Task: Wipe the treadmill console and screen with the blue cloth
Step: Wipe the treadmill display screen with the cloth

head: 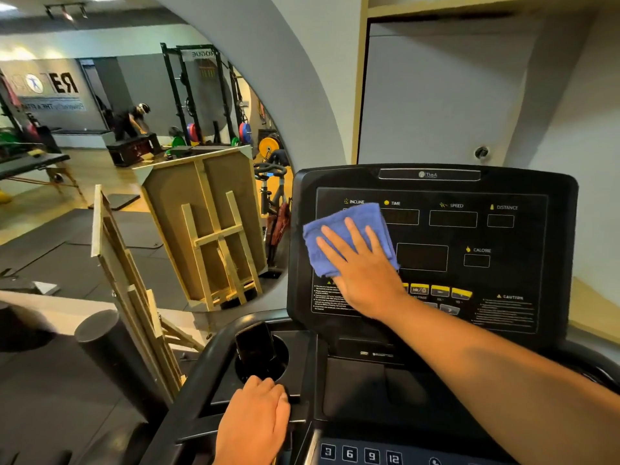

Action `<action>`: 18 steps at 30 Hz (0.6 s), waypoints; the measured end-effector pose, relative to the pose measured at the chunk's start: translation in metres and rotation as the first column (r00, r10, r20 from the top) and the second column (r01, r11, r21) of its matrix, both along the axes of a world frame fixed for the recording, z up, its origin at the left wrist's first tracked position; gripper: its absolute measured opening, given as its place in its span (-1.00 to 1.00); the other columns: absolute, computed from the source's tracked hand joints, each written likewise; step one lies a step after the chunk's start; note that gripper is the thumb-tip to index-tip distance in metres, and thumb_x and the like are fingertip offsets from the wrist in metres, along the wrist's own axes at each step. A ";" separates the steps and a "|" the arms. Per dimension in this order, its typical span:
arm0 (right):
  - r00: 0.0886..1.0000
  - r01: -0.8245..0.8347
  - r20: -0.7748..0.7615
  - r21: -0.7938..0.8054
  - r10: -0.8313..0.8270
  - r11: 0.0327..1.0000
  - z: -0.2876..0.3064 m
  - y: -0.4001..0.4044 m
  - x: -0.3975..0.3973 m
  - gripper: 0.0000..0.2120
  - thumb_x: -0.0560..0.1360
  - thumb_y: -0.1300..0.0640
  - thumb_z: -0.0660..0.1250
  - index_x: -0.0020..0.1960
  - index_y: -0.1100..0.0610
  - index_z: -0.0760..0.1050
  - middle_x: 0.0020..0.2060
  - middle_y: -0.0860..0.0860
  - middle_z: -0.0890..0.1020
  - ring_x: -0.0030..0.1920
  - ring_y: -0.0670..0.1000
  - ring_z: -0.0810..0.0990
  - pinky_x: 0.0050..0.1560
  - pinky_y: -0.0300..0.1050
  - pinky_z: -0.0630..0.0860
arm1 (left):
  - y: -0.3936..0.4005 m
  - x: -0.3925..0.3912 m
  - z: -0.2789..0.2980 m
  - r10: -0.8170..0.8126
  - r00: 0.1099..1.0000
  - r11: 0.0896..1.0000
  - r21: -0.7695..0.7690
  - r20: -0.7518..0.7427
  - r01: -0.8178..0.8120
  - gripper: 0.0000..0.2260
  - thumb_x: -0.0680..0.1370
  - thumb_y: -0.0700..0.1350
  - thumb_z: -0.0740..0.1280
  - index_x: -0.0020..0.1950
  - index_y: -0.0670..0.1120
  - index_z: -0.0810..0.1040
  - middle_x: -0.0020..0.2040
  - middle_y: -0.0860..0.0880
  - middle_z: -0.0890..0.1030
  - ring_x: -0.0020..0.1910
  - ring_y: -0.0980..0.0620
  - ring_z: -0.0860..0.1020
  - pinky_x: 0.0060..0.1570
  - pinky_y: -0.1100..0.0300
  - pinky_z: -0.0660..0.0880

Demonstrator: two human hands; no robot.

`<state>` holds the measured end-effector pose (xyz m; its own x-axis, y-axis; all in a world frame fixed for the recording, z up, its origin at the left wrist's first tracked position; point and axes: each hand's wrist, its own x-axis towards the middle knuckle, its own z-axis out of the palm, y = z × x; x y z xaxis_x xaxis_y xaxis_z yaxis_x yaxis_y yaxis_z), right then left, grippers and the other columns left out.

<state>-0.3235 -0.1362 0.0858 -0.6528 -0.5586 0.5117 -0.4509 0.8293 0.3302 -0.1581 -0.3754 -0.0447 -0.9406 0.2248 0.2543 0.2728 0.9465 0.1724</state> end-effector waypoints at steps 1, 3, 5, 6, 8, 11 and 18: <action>1.000 0.026 -0.005 -0.024 -0.026 0.999 0.008 0.005 -0.004 -0.32 0.61 -0.08 0.20 0.63 0.02 0.01 0.63 0.00 0.03 0.61 0.20 -0.10 0.56 0.24 -0.11 | 0.000 -0.001 0.000 0.002 1.000 1.000 -0.001 0.000 -0.002 -0.62 0.58 0.12 -0.05 -0.15 0.10 0.53 -0.19 0.14 0.53 -0.15 0.11 0.45 -0.20 0.13 0.46; 0.990 0.140 0.001 -0.137 -0.141 0.981 0.021 0.024 -0.008 -0.35 0.61 -0.08 0.16 0.63 0.02 0.03 0.63 0.00 0.06 0.61 0.18 -0.08 0.55 0.20 -0.10 | -0.001 -0.002 -0.002 0.010 1.000 1.000 -0.012 0.007 -0.010 -0.66 0.59 0.11 -0.01 -0.17 0.11 0.51 -0.21 0.15 0.51 -0.17 0.12 0.44 -0.23 0.16 0.43; 0.965 0.257 0.009 -0.235 -0.262 0.937 0.023 0.053 -0.001 -0.36 0.59 -0.08 0.11 0.63 0.04 0.05 0.62 0.02 0.09 0.61 0.20 -0.06 0.55 0.21 -0.09 | -0.001 -0.002 -0.004 0.016 1.000 0.998 -0.053 -0.005 -0.016 -0.71 0.58 0.09 0.03 -0.22 0.12 0.47 -0.26 0.15 0.49 -0.20 0.11 0.43 -0.29 0.17 0.40; 0.953 0.297 0.019 -0.268 -0.303 0.917 0.019 0.065 0.007 -0.35 0.58 -0.07 0.09 0.63 0.05 0.04 0.62 0.03 0.09 0.61 0.21 -0.07 0.55 0.22 -0.09 | 0.000 -0.002 -0.005 0.019 1.000 0.997 -0.070 -0.004 -0.019 -0.72 0.58 0.09 0.04 -0.23 0.12 0.46 -0.27 0.15 0.48 -0.21 0.11 0.43 -0.30 0.16 0.39; 0.940 0.332 0.033 -0.296 -0.338 0.895 -0.003 0.077 0.028 -0.33 0.55 -0.06 0.05 0.63 0.06 0.04 0.63 0.05 0.07 0.61 0.23 -0.08 0.54 0.25 -0.08 | 0.000 -0.002 -0.006 0.022 1.000 0.997 -0.080 0.005 -0.022 -0.72 0.58 0.09 0.04 -0.23 0.12 0.46 -0.27 0.14 0.48 -0.22 0.10 0.43 -0.31 0.16 0.39; 0.972 0.236 0.056 -0.192 -0.230 0.953 -0.046 0.069 0.058 -0.33 0.53 -0.08 0.06 0.61 0.05 0.07 0.61 0.05 0.14 0.60 0.27 -0.07 0.53 0.32 -0.02 | 0.000 -0.003 -0.004 0.032 0.999 0.997 -0.077 0.006 -0.031 -0.72 0.58 0.09 0.05 -0.23 0.12 0.47 -0.28 0.14 0.48 -0.22 0.11 0.43 -0.32 0.17 0.39; 0.997 0.056 0.042 0.050 -0.058 0.997 -0.007 0.060 0.018 -0.35 0.56 -0.09 0.12 0.62 -0.02 0.10 0.61 -0.02 0.10 0.61 0.19 -0.03 0.54 0.23 -0.06 | 0.001 0.003 0.001 0.035 0.999 0.999 -0.038 0.002 -0.035 -0.73 0.61 0.09 -0.01 -0.18 0.17 0.43 -0.24 0.17 0.44 -0.17 0.16 0.38 -0.22 0.20 0.33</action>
